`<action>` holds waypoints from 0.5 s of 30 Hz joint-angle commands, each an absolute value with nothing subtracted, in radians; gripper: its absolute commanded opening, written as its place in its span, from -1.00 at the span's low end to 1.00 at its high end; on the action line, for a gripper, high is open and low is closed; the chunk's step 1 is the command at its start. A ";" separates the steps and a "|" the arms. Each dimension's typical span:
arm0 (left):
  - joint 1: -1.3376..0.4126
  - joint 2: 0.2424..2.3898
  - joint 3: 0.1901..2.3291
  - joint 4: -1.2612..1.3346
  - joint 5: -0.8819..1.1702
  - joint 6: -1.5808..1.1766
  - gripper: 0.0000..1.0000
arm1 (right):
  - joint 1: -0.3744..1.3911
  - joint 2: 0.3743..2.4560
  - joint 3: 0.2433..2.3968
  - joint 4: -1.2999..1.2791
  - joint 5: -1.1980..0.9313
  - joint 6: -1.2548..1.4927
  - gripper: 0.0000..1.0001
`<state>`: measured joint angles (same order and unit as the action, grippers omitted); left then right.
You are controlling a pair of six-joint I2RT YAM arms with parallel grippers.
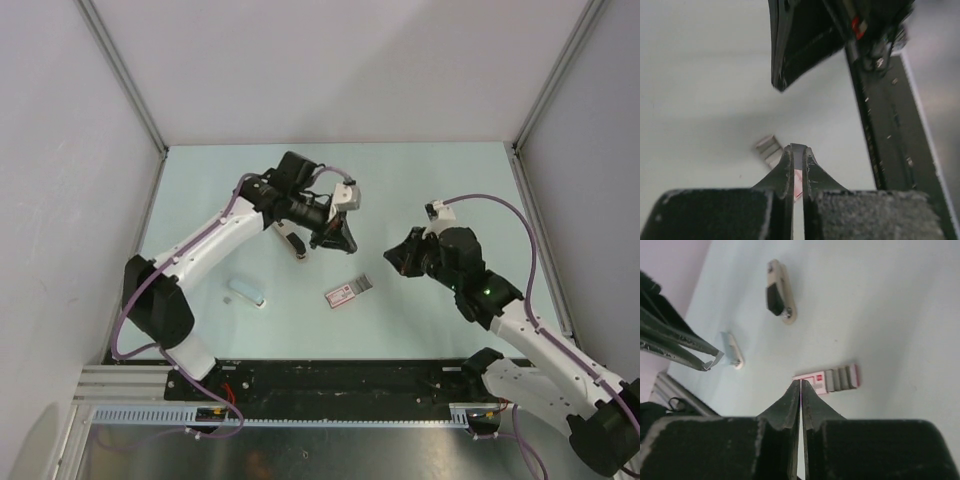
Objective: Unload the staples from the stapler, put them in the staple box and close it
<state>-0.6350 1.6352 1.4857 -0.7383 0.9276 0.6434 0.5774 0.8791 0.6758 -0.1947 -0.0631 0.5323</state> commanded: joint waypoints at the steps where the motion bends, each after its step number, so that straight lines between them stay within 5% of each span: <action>1: -0.600 1.646 1.612 -0.741 1.242 0.482 -1.00 | 0.580 0.811 0.716 -0.072 -0.200 0.507 -0.81; 8: -0.571 1.730 1.848 -0.745 1.497 0.330 -1.00 | 0.615 0.740 0.718 0.056 -0.294 0.546 -0.60; 15: -0.584 1.862 2.199 -0.736 1.401 0.013 -1.00 | 0.650 0.735 0.785 0.094 -0.309 0.531 -0.43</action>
